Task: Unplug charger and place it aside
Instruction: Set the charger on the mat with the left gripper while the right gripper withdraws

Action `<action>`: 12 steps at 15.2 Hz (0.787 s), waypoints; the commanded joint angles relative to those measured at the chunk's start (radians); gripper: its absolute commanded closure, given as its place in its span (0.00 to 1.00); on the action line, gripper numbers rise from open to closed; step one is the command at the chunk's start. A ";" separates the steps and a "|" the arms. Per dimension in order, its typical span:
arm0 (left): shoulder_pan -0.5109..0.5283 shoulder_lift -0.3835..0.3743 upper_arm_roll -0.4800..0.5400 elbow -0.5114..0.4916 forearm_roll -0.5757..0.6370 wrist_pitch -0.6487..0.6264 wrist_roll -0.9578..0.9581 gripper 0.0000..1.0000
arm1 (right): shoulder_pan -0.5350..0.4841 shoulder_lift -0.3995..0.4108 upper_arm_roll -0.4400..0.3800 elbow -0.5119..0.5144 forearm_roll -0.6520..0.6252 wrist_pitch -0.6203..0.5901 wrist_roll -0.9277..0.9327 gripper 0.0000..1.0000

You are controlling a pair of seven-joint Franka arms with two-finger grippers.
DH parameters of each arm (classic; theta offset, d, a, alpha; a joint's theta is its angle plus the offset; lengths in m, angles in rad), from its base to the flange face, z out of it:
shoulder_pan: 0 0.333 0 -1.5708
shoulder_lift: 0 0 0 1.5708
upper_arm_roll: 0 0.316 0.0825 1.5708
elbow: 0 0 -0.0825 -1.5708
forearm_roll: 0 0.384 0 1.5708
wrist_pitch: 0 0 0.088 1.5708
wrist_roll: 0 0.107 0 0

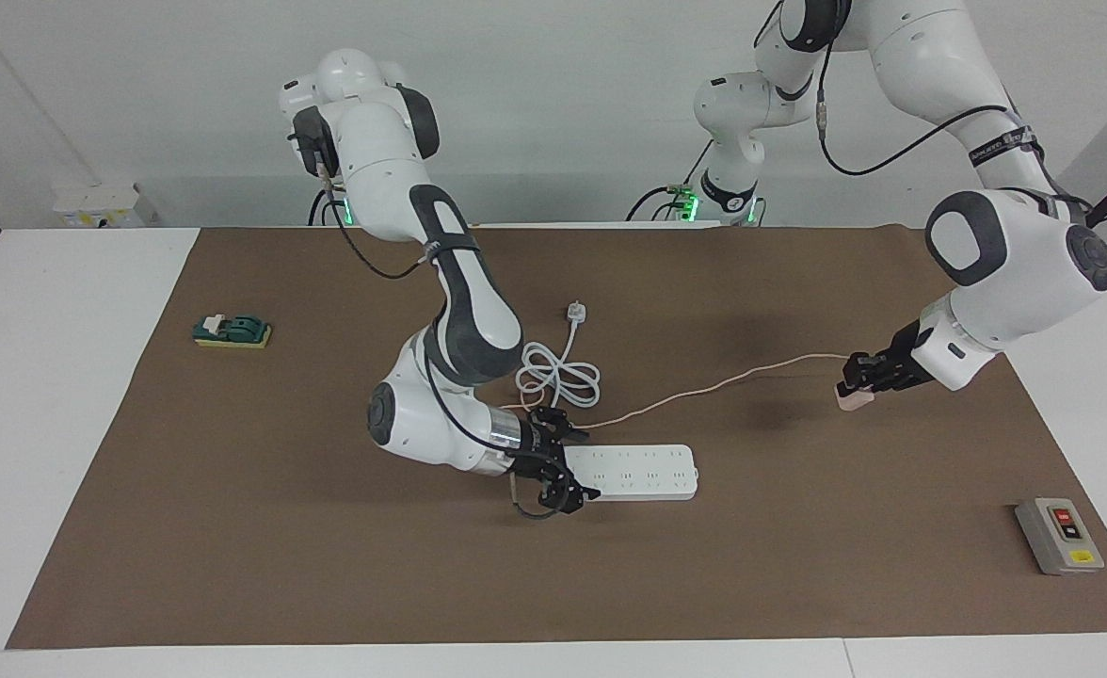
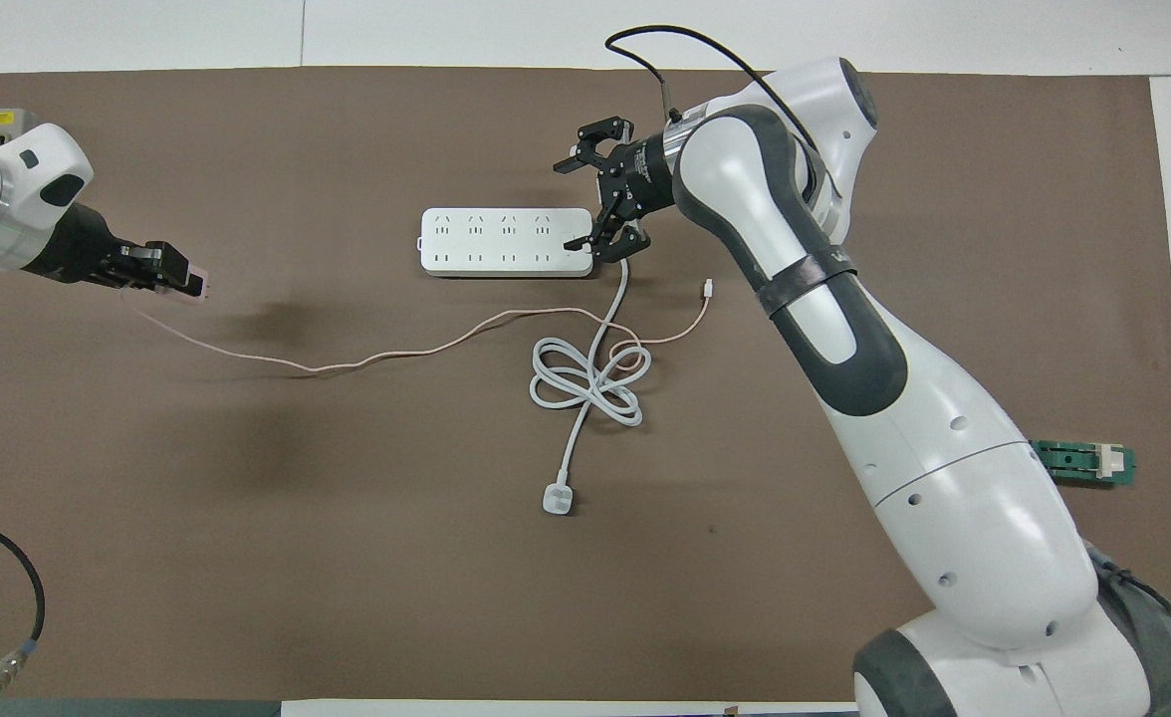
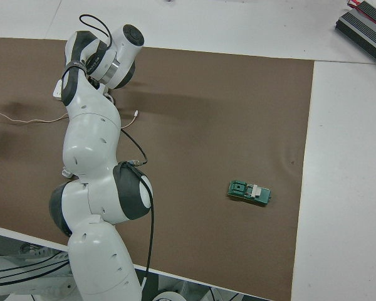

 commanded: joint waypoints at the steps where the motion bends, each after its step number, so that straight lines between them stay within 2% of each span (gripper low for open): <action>1: 0.074 -0.063 -0.012 -0.134 -0.074 0.064 0.121 1.00 | -0.014 -0.087 -0.052 -0.049 -0.004 -0.089 0.014 0.00; 2: 0.084 -0.055 -0.010 -0.137 -0.094 0.066 0.149 1.00 | -0.014 -0.107 -0.071 -0.052 -0.011 -0.119 0.017 0.00; 3: 0.100 -0.041 -0.010 -0.146 -0.115 0.070 0.166 0.79 | -0.014 -0.127 -0.094 -0.052 -0.028 -0.153 0.017 0.00; 4: 0.122 -0.029 -0.010 -0.155 -0.131 0.087 0.194 0.49 | -0.014 -0.149 -0.116 -0.052 -0.057 -0.184 0.017 0.00; 5: 0.128 -0.024 -0.010 -0.172 -0.131 0.122 0.221 0.13 | -0.015 -0.170 -0.134 -0.051 -0.088 -0.216 0.016 0.00; 6: 0.134 -0.023 -0.010 -0.190 -0.132 0.154 0.238 0.00 | -0.018 -0.190 -0.148 -0.049 -0.114 -0.248 0.013 0.00; 8: 0.168 0.000 -0.010 -0.186 -0.132 0.165 0.257 0.00 | -0.031 -0.227 -0.170 -0.049 -0.169 -0.288 0.005 0.00; 10: 0.202 0.020 -0.010 -0.175 -0.164 0.165 0.315 0.00 | -0.037 -0.279 -0.171 -0.052 -0.278 -0.313 -0.036 0.00; 12: 0.211 0.035 -0.007 -0.123 -0.181 0.147 0.350 0.00 | -0.043 -0.318 -0.171 -0.052 -0.358 -0.360 -0.130 0.00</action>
